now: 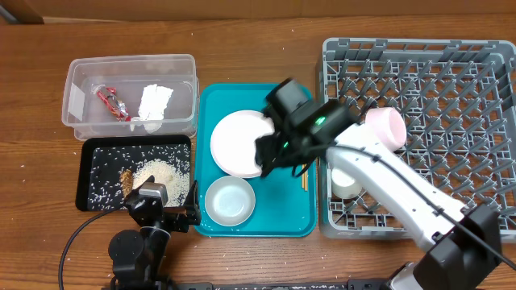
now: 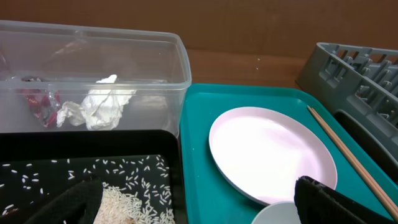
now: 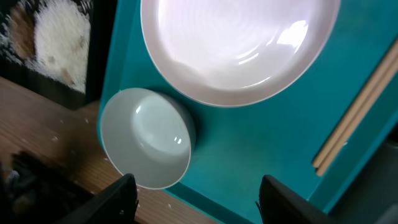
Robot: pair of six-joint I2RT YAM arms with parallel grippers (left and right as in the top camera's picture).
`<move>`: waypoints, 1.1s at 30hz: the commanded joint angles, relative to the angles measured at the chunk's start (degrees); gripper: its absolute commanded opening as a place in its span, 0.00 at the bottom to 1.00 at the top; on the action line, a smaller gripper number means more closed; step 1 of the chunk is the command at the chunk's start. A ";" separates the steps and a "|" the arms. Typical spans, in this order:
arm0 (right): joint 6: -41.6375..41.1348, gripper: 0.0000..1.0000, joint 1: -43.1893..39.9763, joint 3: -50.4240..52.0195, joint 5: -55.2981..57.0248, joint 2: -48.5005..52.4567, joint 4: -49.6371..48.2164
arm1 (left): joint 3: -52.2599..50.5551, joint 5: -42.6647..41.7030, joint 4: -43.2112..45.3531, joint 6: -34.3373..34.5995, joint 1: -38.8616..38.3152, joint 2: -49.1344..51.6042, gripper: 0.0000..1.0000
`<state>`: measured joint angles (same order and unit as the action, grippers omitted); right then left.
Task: Sort waste into correct bins and load items into the dishwasher
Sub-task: 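Move the right gripper to the grey bowl and grasp its rim, then lift the grey bowl with the right gripper toward the rack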
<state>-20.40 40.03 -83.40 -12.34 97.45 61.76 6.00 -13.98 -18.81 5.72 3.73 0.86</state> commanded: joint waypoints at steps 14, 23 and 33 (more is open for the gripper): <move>13.42 0.58 9.57 11.32 7.76 7.02 -11.04 | -0.28 -0.48 0.22 -1.03 -0.42 -0.61 1.00; 15.69 0.41 9.73 11.23 5.01 9.05 -12.66 | -0.28 -0.48 0.22 -1.03 -0.42 -0.61 1.00; 16.24 0.24 9.73 11.23 1.95 9.05 -13.88 | -0.28 -0.48 0.22 -1.05 -0.42 -0.61 1.00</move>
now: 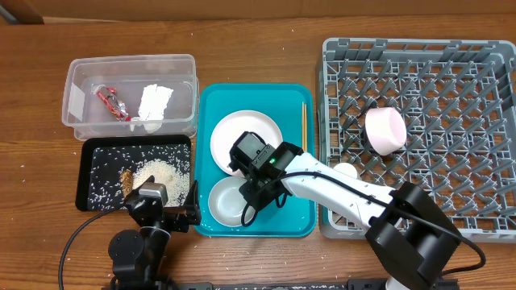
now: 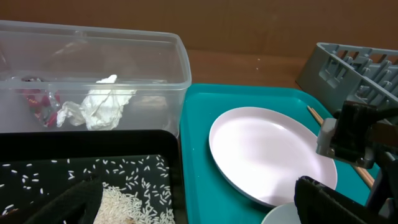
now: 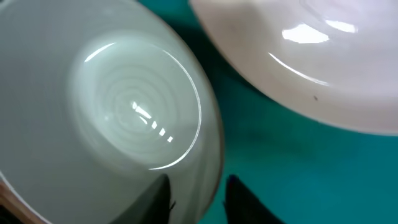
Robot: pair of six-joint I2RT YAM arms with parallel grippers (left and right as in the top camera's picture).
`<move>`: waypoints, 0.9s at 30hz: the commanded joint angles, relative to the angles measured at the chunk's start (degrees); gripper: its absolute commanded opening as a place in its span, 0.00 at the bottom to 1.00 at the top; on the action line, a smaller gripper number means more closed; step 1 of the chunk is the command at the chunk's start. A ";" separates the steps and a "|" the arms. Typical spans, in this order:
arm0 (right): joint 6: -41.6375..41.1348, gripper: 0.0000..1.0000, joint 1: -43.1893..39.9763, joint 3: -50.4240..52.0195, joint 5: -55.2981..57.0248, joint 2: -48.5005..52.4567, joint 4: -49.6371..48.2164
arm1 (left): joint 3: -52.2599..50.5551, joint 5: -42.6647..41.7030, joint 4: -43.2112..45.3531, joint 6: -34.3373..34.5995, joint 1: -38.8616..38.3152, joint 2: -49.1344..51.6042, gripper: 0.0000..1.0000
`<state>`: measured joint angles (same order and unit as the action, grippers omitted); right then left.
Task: Sort waste into correct bins and load items into the dishwasher
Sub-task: 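Lift the grey bowl with the right gripper toward the rack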
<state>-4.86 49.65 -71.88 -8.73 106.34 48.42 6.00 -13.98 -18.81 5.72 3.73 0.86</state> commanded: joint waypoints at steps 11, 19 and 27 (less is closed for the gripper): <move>-4.63 0.04 0.11 -4.85 5.05 -1.64 4.24 | -0.28 -0.48 0.22 -1.05 -0.42 -0.61 1.00; -27.34 0.04 -1.03 -10.75 46.66 -13.94 13.40 | -0.28 -0.48 0.22 -1.05 -0.42 -0.61 1.00; -38.86 0.04 -16.20 -10.73 80.15 -21.84 21.07 | -0.28 -0.48 0.22 -1.03 -0.42 -0.61 1.00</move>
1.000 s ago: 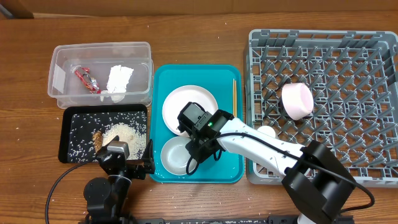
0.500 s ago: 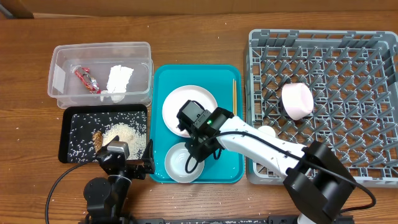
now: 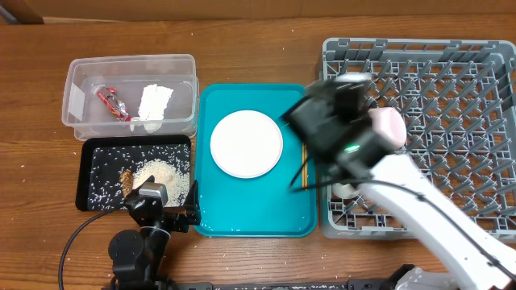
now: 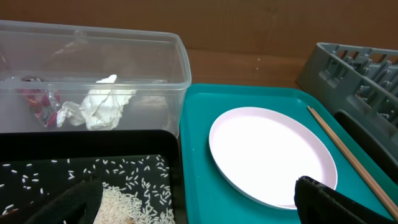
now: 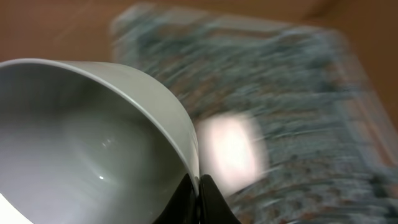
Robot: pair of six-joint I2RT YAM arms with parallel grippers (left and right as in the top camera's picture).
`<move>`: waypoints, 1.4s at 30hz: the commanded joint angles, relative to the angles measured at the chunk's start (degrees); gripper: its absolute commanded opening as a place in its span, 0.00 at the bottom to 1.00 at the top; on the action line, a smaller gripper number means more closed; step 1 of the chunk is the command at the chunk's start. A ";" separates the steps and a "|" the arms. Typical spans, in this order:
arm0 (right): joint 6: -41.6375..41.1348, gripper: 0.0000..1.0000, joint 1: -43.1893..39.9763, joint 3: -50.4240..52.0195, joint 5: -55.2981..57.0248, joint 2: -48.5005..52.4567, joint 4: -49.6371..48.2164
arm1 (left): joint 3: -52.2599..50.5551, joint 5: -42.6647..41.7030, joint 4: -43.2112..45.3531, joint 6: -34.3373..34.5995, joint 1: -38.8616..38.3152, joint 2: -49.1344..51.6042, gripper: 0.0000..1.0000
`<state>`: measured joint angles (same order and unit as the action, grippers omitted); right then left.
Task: Sort waste into correct bins and load items into the dishwasher
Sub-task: 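Lift the grey bowl with the right gripper toward the rack, then set the grey bowl in the rack beside the pink bowl, release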
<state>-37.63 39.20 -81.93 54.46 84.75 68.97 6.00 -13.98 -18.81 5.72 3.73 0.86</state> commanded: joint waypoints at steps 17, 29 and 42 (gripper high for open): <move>-3.93 0.04 -39.32 4.90 11.67 14.62 -1.81 | -0.28 -0.48 0.22 -1.05 -0.42 -0.61 1.00; -4.02 0.04 -31.74 7.17 11.91 18.62 0.31 | -0.28 -0.48 0.22 -1.05 -0.42 -0.61 1.00; -4.63 0.10 -26.47 9.44 11.89 18.32 2.01 | -0.28 -0.48 0.22 -1.05 -0.42 -0.61 1.00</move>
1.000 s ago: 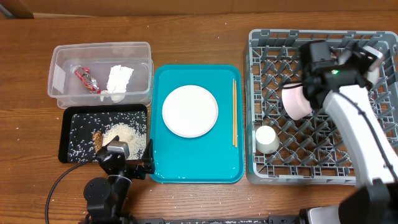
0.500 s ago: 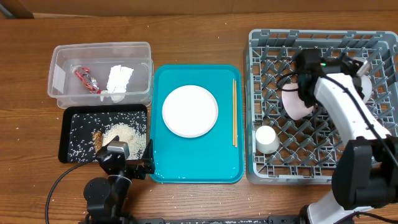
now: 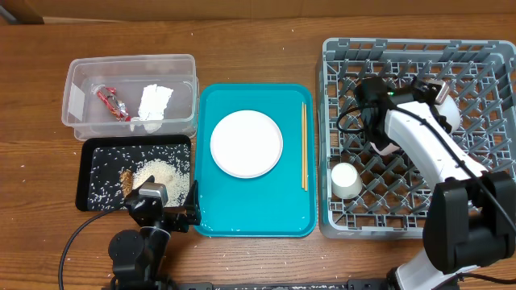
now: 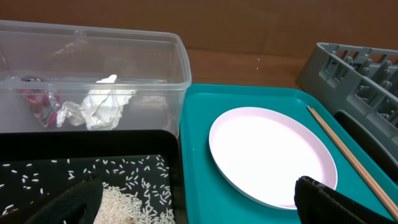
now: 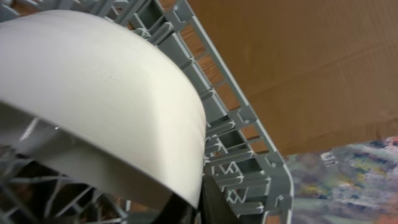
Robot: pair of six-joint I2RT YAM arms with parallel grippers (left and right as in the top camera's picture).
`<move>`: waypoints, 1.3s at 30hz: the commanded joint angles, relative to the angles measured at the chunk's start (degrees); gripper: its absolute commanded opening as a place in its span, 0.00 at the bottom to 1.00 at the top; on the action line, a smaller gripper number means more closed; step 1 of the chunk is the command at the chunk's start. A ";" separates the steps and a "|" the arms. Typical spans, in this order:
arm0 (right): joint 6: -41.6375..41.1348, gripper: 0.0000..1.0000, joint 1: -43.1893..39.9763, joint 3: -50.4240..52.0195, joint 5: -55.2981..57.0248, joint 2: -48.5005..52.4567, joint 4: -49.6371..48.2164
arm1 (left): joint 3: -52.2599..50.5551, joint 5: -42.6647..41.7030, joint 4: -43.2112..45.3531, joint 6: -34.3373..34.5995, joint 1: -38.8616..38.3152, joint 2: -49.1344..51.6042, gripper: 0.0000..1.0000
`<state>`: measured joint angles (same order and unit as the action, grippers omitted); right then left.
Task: Sort waste into correct bins and load items into the dishwasher
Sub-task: 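Set the grey bowl in the rack beside the pink bowl, release, then move the right gripper to the chopsticks on the teal tray and grasp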
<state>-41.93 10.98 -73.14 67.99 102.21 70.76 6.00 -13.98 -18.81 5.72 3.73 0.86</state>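
My right gripper [image 5: 200, 198] is shut on the rim of a white bowl [image 5: 99, 106], which is tipped on its side over the grey dish rack [image 5: 245, 134]. Overhead, the gripper [image 3: 427, 98] and the bowl [image 3: 448, 114] are over the rack's [image 3: 484, 56] upper middle. A pink cup [image 3: 389, 149] shows partly under the arm, and a white cup [image 3: 347, 180] stands in the rack's front left corner. A white plate [image 3: 246, 143] and chopsticks [image 3: 304, 145] lie on the teal tray [image 3: 266, 213]. My left gripper [image 4: 194, 202] rests open at the table's front.
A clear bin [image 3: 133, 97] at the back left holds a crumpled tissue and a red wrapper. In front of it a black tray [image 3: 101, 169] carries scattered rice and a brown scrap. The left arm's base [image 3: 141, 242] stands at the front edge.
My right gripper has moved with the bowl from the rack's left edge to over its upper middle. The bowl is now tipped on its side among the tines. The left arm is unchanged.
My right gripper hung open above the bowl and plate on the teal tray. Then it was down at the bowl's rim. Then it held the bowl in the air near the rack's left edge, and now holds it over the rack.
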 commanded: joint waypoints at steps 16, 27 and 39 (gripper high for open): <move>7.37 0.83 21.66 -17.97 -37.31 -6.49 2.40 | -0.28 -0.48 0.22 -1.05 -0.42 -0.61 1.00; 14.62 0.60 24.15 -12.81 -60.92 2.56 -17.46 | -0.28 -0.48 0.22 -1.05 -0.42 -0.61 1.00; 14.75 0.30 18.51 -12.72 -59.12 14.49 -19.65 | -0.28 -0.48 0.22 -1.03 -0.42 -0.61 1.00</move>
<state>-28.42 30.15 -85.73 9.41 113.40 51.66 6.00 -13.98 -18.81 5.72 3.73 0.86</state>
